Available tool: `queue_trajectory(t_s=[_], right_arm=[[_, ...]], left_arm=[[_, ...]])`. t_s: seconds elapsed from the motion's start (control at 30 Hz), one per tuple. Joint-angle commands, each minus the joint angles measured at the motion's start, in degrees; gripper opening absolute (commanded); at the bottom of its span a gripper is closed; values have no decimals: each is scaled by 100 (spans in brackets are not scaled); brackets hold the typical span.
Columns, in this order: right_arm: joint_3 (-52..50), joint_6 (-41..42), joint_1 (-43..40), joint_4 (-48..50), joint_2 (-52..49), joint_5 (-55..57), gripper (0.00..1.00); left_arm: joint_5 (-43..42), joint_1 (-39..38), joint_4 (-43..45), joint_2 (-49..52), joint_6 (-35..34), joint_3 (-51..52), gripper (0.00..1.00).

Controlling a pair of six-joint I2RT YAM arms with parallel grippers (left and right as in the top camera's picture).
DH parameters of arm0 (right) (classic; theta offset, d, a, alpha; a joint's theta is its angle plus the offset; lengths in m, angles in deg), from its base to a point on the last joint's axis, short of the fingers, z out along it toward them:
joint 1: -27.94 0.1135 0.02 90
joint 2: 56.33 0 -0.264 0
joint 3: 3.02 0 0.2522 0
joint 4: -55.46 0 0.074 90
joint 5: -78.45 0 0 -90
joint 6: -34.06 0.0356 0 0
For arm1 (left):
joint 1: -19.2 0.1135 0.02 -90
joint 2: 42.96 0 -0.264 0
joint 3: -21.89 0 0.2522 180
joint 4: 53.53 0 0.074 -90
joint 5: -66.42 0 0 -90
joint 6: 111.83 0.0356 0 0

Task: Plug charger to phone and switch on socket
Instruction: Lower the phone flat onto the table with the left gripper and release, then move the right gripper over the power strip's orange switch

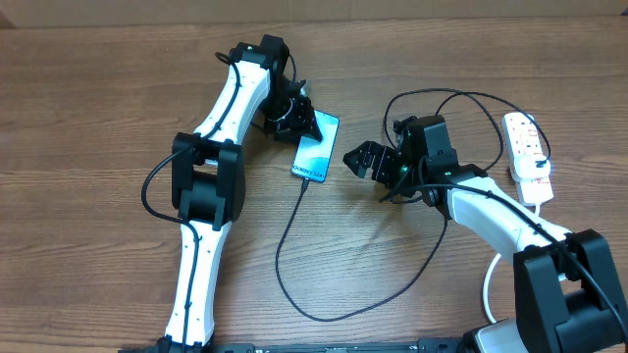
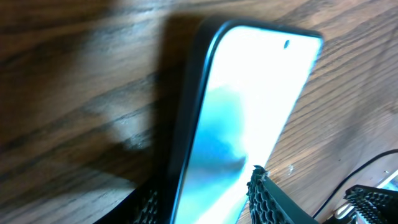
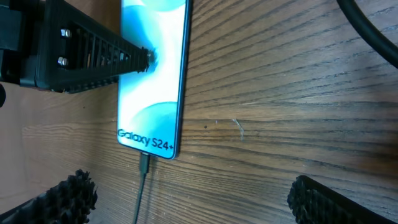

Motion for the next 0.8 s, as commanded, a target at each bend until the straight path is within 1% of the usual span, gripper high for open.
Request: queue_trajectory(t_s=[0.0,0.17,0.3,0.4,0.43,0.47,0.53,0.57,0.63,0.67,0.7,0.73,0.77], right_arm=[[107,-9,-13,7,-7,52,100],[107,-9,-13,-7,-7,52,100],[107,-9,-13,-4,-7,55,100],[109,-17,-13,35,-4,2,100],[109,-35,-15,39,-4,-50,96],[111,-31,-15,39,-4,-57,88],[127,-28,-15,33,7,-109,66],[144,-31,-22,26,20,-146,58],[254,-31,-66,-168,92,-162,29],[341,-31,-98,-326,140,-160,17],[444,-33,-136,-511,188,-157,7],[575,-33,-181,-750,238,-157,4],[706,-44,-225,-977,280,-155,4]], left_arm=[[619,-31,-76,94,7,55,45],[584,-20,-52,94,4,50,45],[520,59,-57,81,2,2,41],[234,284,-149,59,2,-289,41],[122,356,-179,59,0,-400,41],[-9,435,-205,59,0,-516,41],[-260,597,-236,59,-13,-721,42],[-297,680,-254,59,-15,-800,43],[-271,837,-278,59,-39,-881,45],[-260,911,-295,59,-37,-885,48],[-247,970,-313,61,-37,-885,50],[-236,1027,-328,61,-35,-883,52],[-201,1082,-341,61,-35,-879,55]])
